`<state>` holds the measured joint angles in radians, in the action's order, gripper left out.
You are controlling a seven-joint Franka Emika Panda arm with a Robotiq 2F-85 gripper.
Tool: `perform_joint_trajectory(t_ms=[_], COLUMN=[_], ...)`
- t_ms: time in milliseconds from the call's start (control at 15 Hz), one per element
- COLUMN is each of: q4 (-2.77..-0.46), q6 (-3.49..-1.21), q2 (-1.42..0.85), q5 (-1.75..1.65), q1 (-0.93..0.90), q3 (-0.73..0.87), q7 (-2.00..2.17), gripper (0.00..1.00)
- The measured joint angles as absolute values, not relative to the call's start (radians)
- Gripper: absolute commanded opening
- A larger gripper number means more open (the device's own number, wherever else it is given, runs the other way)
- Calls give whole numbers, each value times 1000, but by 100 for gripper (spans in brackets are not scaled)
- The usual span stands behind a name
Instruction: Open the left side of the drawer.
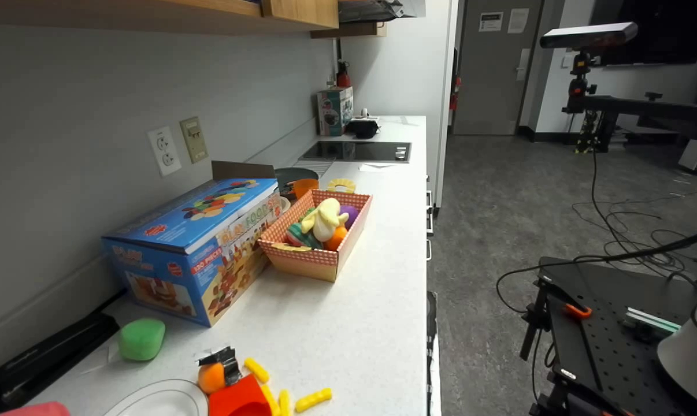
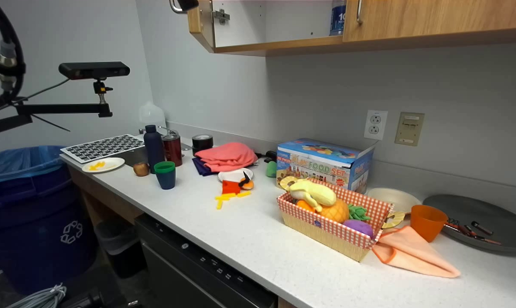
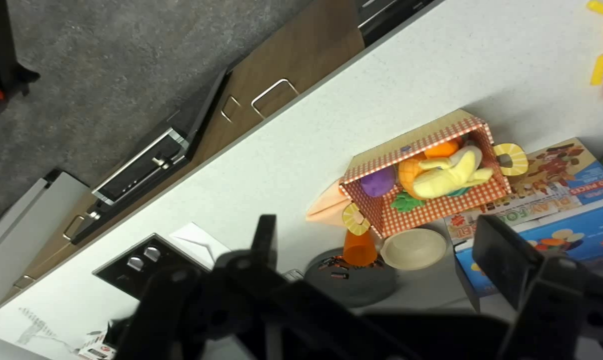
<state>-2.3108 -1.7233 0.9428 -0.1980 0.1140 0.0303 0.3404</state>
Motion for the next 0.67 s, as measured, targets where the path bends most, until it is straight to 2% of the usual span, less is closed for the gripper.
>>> perform_joint_trajectory(t_ms=[400,667], q4=[-2366,-2383], q6=[-1956,-1999], q2=[944,945], q5=[-160,-155], q1=[113,113], q3=[50,51], q7=[262,262], gripper=[100,100])
